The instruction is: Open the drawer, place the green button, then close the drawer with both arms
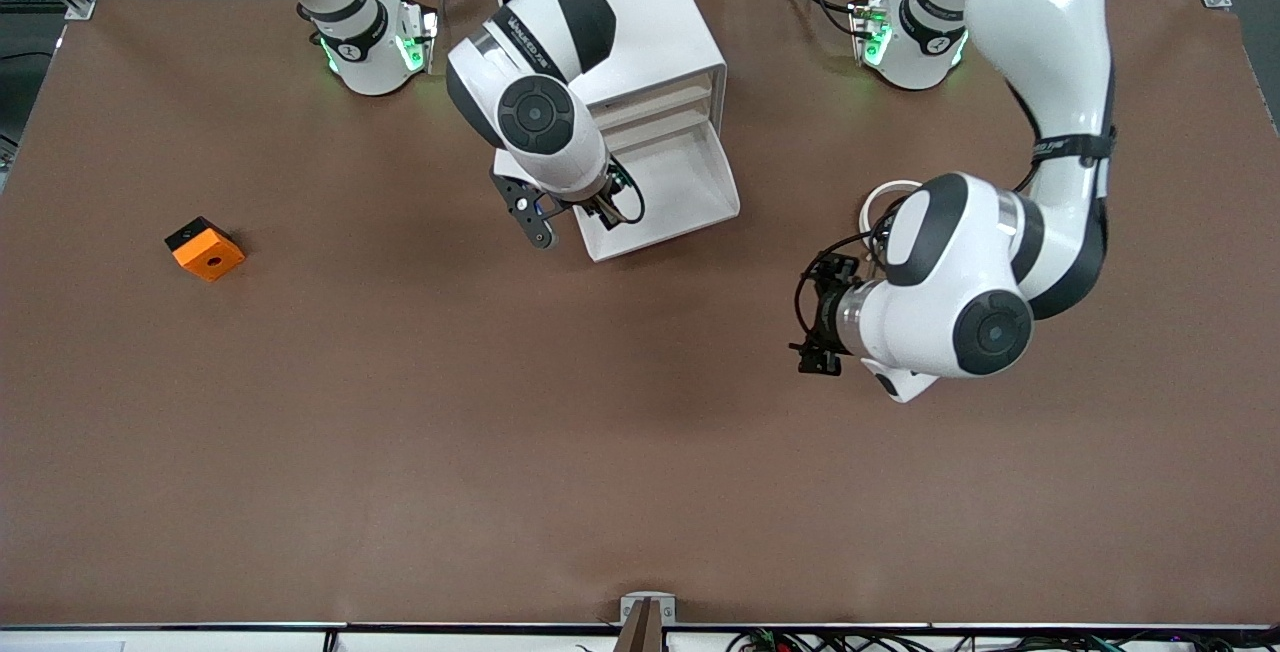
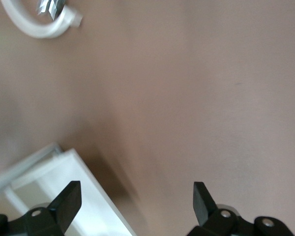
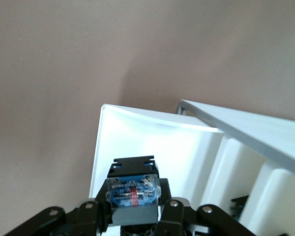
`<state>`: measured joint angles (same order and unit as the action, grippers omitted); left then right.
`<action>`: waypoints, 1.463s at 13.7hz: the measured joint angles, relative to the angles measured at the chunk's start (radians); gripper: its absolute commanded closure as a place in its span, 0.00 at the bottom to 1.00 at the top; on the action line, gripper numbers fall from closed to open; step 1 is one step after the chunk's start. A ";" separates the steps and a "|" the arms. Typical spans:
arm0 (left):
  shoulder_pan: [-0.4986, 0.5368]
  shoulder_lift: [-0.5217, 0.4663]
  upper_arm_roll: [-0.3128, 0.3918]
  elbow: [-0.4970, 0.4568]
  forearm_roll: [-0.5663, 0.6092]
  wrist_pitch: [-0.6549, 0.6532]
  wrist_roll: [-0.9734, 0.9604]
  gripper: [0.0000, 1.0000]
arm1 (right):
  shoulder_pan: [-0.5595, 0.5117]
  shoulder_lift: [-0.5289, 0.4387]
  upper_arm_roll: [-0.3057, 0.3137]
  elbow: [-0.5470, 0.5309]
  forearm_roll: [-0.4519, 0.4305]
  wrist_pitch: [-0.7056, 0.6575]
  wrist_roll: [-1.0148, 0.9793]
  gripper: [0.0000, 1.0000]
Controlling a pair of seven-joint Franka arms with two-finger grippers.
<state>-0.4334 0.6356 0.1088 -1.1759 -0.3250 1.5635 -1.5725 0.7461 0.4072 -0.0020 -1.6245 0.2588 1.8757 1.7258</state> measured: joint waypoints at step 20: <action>0.008 -0.237 -0.075 -0.506 0.148 0.498 1.003 0.00 | 0.115 0.154 -0.002 -0.009 0.030 0.044 0.128 0.00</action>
<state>-0.4252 0.3981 0.0342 -1.6816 -0.1773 2.0611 -0.5696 0.8610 0.5608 -0.0036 -1.6338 0.2883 1.9198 1.8543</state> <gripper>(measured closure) 0.000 0.458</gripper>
